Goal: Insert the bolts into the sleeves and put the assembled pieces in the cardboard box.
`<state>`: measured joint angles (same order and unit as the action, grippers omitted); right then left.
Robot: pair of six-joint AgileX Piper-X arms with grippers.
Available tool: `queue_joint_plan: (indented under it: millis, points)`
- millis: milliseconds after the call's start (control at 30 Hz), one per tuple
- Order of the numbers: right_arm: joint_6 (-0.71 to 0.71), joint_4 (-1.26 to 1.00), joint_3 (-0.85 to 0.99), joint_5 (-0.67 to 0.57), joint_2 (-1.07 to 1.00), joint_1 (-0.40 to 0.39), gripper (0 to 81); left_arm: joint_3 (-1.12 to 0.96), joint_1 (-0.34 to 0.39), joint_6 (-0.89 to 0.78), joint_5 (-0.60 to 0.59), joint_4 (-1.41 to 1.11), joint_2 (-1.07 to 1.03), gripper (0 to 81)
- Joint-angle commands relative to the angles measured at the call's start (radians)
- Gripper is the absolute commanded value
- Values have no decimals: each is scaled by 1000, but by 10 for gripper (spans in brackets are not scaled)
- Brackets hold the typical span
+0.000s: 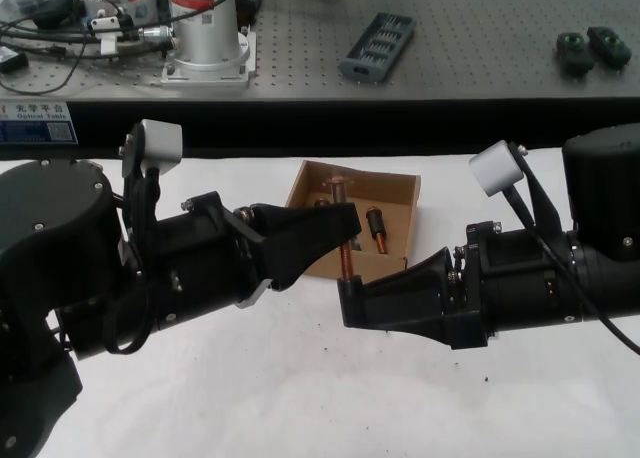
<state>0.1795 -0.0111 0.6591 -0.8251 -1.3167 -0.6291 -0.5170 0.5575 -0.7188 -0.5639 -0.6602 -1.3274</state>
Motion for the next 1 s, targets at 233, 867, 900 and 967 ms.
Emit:
queue_joint_plan:
  millis: [233, 867, 900, 967]
  points:
    - [7, -12, 3, -23, 20, -3, 24, -4, -3, -7, 34, -7, 1, 6]
    - [12, -26, 3, -23, 32, -3, 24, -4, -3, 0, 37, 32, 1, 6]
    - [12, -26, 3, -23, 32, -3, 24, -4, -3, 0, 37, 32, 1, 6]
    - [15, -26, 3, -23, 31, -3, 24, -4, -3, 0, 37, 32, 1, 6]
